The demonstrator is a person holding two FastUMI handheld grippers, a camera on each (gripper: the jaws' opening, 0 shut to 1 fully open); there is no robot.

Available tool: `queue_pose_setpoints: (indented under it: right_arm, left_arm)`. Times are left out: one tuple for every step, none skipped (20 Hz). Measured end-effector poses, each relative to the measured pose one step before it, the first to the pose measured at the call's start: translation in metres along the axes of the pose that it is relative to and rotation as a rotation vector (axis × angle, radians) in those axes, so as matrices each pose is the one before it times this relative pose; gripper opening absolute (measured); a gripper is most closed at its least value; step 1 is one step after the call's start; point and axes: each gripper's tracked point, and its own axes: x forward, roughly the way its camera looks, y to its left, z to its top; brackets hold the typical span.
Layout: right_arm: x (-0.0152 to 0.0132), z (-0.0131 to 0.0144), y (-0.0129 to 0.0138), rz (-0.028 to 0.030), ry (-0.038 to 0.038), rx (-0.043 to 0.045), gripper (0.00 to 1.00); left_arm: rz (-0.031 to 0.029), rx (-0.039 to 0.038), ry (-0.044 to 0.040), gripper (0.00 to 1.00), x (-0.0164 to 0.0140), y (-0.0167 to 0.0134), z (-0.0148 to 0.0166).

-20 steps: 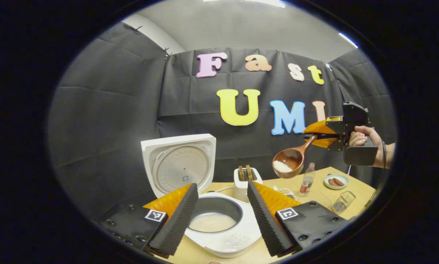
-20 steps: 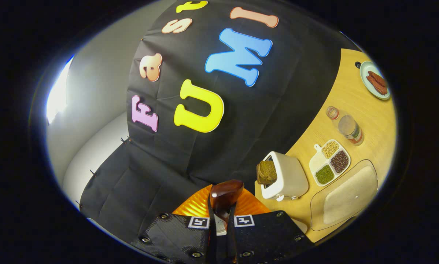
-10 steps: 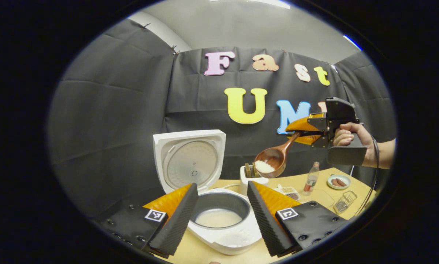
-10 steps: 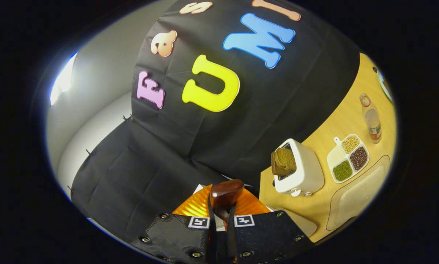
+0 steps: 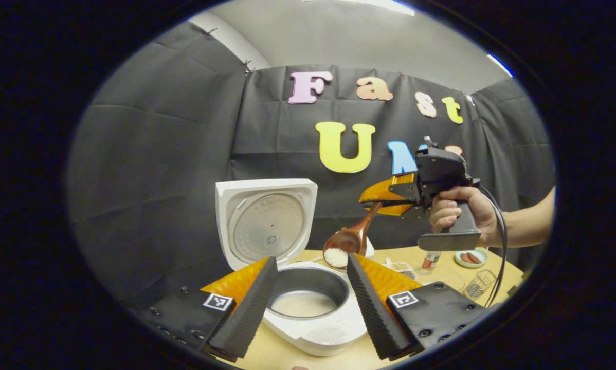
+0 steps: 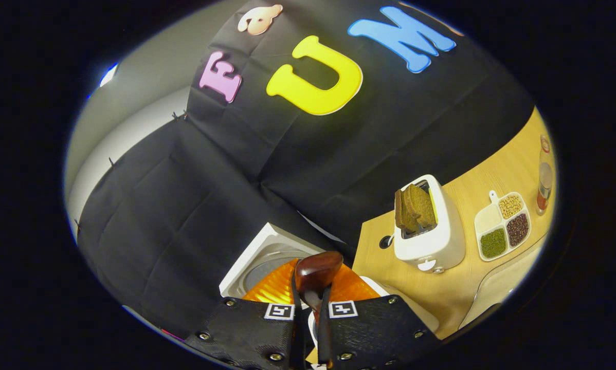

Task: Close the left gripper, press the button to open the rice cooker; take a wooden spoon from the chopstick holder with the right hand, scoop a spoonful of rice and pour it into the rice cooker, then put the wooden spoon back into the chopstick holder.

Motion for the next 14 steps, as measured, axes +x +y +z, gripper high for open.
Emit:
queue_pose_setpoints:
  right_arm:
    - [0.00765, -0.0049, 0.00177, -0.00342, 0.0127, -0.05187, 0.1]
    - [0.00641, -0.00595, 0.00353, -0.00471, 0.01178, -0.05885, 0.1]
    - [0.00661, -0.00538, 0.00384, -0.00597, 0.01235, -0.06831, 0.1]
    - [0.00489, -0.00523, 0.00443, -0.00137, 0.01185, -0.07683, 0.1]
    - [0.00598, -0.00532, 0.00335, -0.00428, 0.01688, -0.07863, 0.1]
    - [0.0037, -0.00777, 0.00662, -0.00696, 0.01953, -0.07296, 0.1]
    - [0.00391, -0.00628, 0.00532, -0.00119, 0.02016, -0.07814, 0.1]
    - [0.00311, -0.00733, 0.00584, 0.00103, 0.01289, -0.0826, 0.1]
    - [0.00246, -0.0042, 0.00516, 0.00257, 0.00641, -0.09247, 0.1]
    - [0.00319, -0.00576, 0.00339, 0.00501, 0.00346, -0.10427, 0.1]
    - [0.00155, 0.00032, 0.00616, 0.0102, -0.0033, -0.10701, 0.1]
    - [-0.00035, -0.00186, 0.00934, 0.01633, -0.00632, -0.08918, 0.1]
    - [-0.00058, -0.00193, 0.00256, 0.01481, 0.00283, -0.05775, 0.1]
    - [-0.00035, -0.00127, 0.00111, 0.0151, 0.00021, -0.02408, 0.1]
  left_arm:
    - [0.00312, 0.00107, 0.00708, 0.95, 0.00065, -0.00065, 0.00002]
    - [0.00583, 0.00033, 0.00516, 0.95, -0.00015, -0.00065, 0.00015]
    - [0.00616, 0.00206, 0.00384, 0.94, 0.00034, -0.00008, -0.00026]
    - [0.00686, 0.00374, 0.0034, 0.94, -0.00041, -0.00001, 0.00002]
    - [0.00559, 0.00213, 0.00462, 0.94, -0.00081, -0.00045, 0.0015]
    - [0.00591, 0.00018, 0.00447, 0.94, -0.00218, -0.00016, 0.00185]
    - [0.00443, 0.0, 0.0042, 0.94, -0.00052, -0.00004, 0.00065]
    - [0.00651, 0.00161, 0.00585, 0.95, 0.00004, 0.00054, -0.00247]
    - [0.00548, 0.00278, 0.0032, 0.94, -0.0006, 0.00034, 0.00076]
    - [0.00396, 0.00073, 0.00533, 0.95, -0.00106, -0.0003, 0.00066]
    - [0.00478, 0.00035, 0.00491, 0.94, -0.00036, 0.00043, -0.00047]
    - [0.0029, -0.00019, 0.0047, 0.94, 0.00011, 0.00026, 0.00013]
    - [0.00503, -0.00134, 0.00633, 0.94, 0.0002, 0.00045, 0.00013]
    - [0.0074, -0.00354, 0.00483, 0.94, -0.00201, 0.00012, 0.00208]
